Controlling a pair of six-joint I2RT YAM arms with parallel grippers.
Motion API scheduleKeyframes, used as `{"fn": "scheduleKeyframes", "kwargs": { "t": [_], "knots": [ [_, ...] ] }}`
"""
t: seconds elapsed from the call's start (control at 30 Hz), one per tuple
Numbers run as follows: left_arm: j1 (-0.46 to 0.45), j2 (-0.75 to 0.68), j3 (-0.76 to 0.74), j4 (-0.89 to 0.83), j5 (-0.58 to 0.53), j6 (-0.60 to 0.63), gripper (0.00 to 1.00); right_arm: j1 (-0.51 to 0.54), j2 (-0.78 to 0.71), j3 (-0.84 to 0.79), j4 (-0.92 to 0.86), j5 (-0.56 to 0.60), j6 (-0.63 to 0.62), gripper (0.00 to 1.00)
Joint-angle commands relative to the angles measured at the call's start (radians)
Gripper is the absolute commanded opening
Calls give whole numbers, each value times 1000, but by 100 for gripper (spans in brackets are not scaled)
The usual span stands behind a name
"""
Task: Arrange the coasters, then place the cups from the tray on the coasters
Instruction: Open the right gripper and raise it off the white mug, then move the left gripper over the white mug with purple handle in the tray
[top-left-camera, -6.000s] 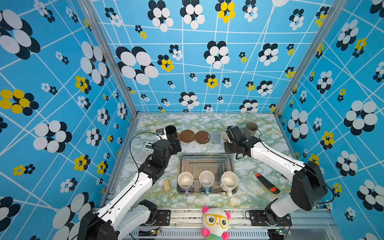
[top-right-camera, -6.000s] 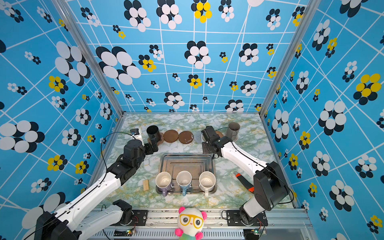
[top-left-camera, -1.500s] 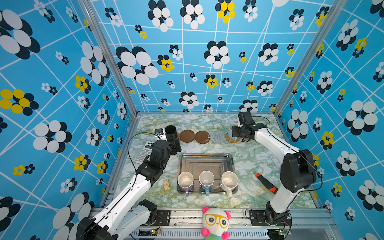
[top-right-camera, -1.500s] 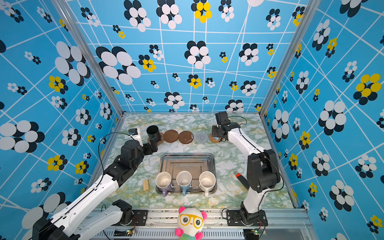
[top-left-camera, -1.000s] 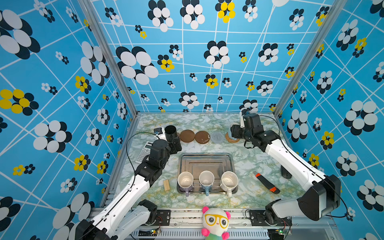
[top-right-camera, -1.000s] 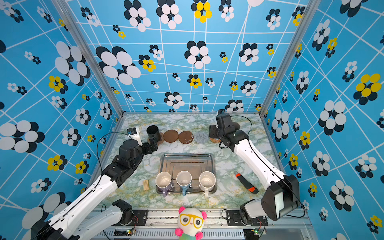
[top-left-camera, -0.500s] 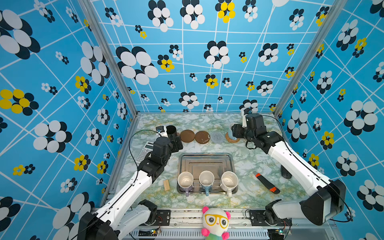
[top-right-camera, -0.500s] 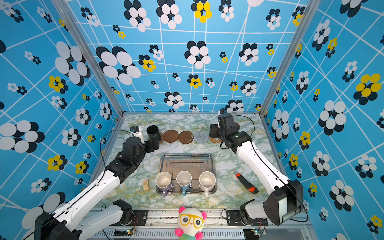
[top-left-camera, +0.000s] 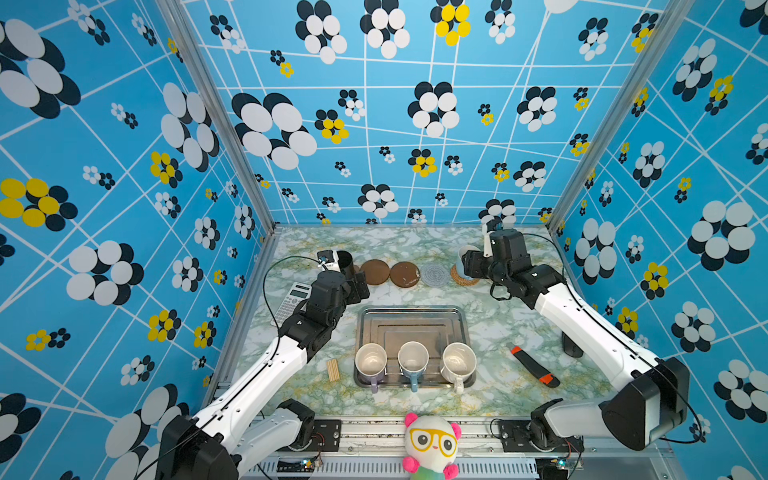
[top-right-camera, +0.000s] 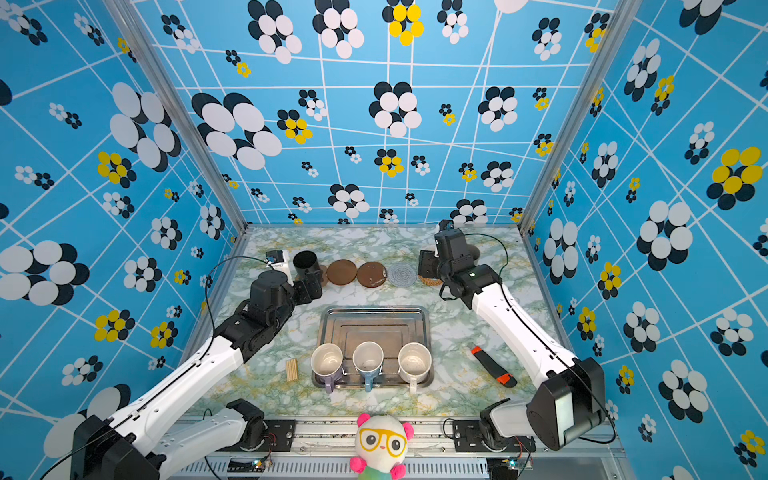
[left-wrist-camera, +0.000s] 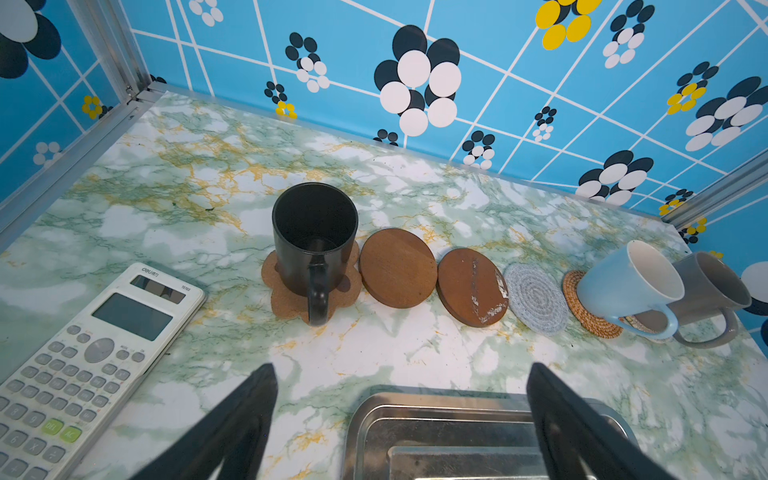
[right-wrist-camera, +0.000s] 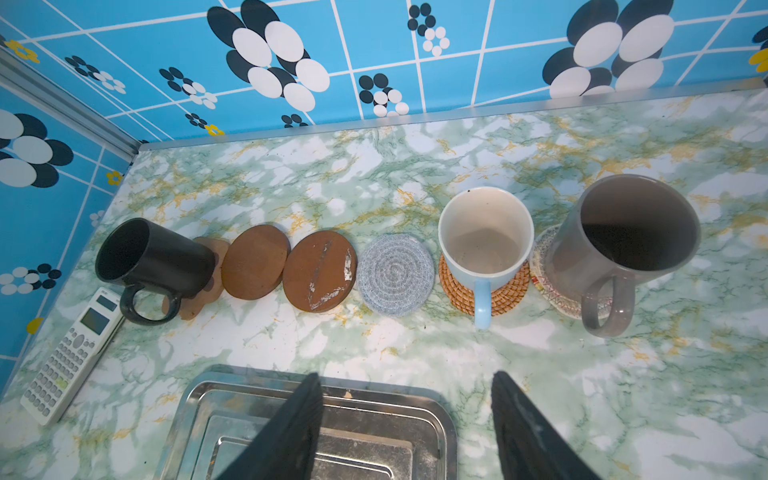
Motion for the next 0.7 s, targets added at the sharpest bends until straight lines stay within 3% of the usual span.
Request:
{"fn": "scheduleKeyframes", "kwargs": {
  "t": [0.0, 0.23, 0.43, 0.67],
  "knots": [
    [-16, -43, 78, -129, -33, 2, 95, 9, -12, -7, 43, -10, 38, 66],
    [-52, -68, 193, -348, -3, 25, 95, 9, -17, -15, 114, 62, 103, 67],
    [-107, -44, 264, -534, 54, 14, 93, 9, -11, -110, 235, 24, 168, 67],
    [-223, 27, 323, -808, 80, -34, 88, 9, 38, -123, 281, 24, 154, 68]
  ]
}}
